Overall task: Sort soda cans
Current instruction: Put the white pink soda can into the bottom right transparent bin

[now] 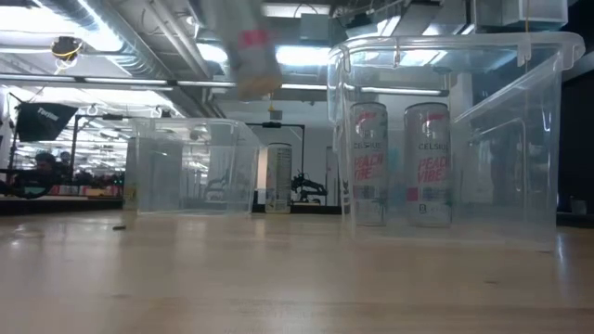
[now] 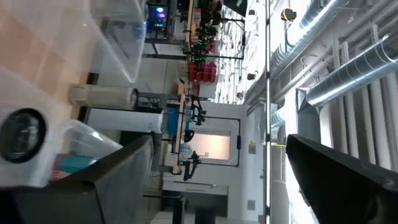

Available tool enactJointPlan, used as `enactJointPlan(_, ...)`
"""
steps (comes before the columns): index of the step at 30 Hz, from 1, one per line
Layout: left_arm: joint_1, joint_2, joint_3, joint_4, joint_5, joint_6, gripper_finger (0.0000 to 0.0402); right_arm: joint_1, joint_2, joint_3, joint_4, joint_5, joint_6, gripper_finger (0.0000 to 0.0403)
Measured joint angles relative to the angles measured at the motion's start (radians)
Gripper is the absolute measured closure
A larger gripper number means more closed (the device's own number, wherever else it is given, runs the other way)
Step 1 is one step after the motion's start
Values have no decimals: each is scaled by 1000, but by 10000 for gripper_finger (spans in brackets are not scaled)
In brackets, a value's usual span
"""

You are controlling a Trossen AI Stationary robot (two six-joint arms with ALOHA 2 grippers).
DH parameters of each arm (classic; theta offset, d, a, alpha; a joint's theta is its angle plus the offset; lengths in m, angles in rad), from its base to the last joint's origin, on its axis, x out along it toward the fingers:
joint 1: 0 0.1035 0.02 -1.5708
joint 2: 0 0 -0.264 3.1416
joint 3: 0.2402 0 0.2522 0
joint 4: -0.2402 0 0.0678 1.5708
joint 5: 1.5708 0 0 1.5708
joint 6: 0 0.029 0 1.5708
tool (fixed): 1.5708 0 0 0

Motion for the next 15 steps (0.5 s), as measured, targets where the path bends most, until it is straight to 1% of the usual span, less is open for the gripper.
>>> enactJointPlan(5,73,-1,73,71,-5,46,156,-3,0,100,-1,-2,-122,38)
enactJointPlan(9,120,20,86,100,5,86,153,-3,0,165,-1,28,-186,38)
enactJointPlan(12,147,53,85,133,55,107,152,-3,0,208,-1,67,-212,38)
enactJointPlan(15,159,87,85,181,115,128,151,-4,0,254,-2,68,-247,38)
